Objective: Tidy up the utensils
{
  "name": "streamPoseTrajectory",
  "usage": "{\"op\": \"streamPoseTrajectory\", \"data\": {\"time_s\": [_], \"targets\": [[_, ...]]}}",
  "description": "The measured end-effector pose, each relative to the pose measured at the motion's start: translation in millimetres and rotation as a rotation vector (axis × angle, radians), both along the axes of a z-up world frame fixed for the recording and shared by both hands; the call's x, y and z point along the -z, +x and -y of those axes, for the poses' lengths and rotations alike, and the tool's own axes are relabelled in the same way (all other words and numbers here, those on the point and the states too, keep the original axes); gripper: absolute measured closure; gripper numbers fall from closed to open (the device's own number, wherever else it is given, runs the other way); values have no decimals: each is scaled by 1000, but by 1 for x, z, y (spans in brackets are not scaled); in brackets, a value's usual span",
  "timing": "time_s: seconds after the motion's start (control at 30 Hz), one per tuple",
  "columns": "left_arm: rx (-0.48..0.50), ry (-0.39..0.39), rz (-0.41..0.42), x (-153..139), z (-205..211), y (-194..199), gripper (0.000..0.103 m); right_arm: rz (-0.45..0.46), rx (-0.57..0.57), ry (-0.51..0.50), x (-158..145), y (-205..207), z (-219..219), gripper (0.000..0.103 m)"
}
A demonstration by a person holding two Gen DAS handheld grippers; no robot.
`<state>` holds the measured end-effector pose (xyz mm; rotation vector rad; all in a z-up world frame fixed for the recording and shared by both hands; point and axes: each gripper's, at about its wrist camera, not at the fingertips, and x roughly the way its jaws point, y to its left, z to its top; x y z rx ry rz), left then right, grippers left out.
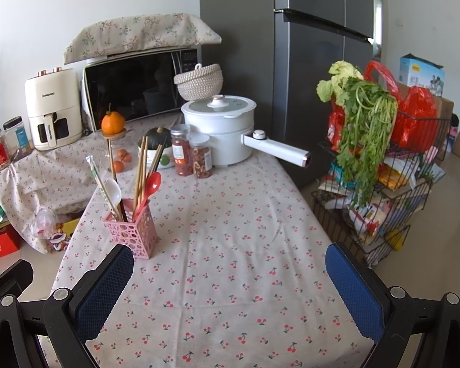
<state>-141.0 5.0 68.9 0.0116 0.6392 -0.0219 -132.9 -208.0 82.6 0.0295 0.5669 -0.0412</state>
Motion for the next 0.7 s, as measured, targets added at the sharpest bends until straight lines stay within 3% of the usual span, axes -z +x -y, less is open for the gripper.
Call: {"op": "streamPoseTrajectory", "data": {"time_s": [0.7], "targets": [[17, -27, -22, 10, 6, 15, 0, -21, 5, 11, 11, 8, 3, 0]]}}
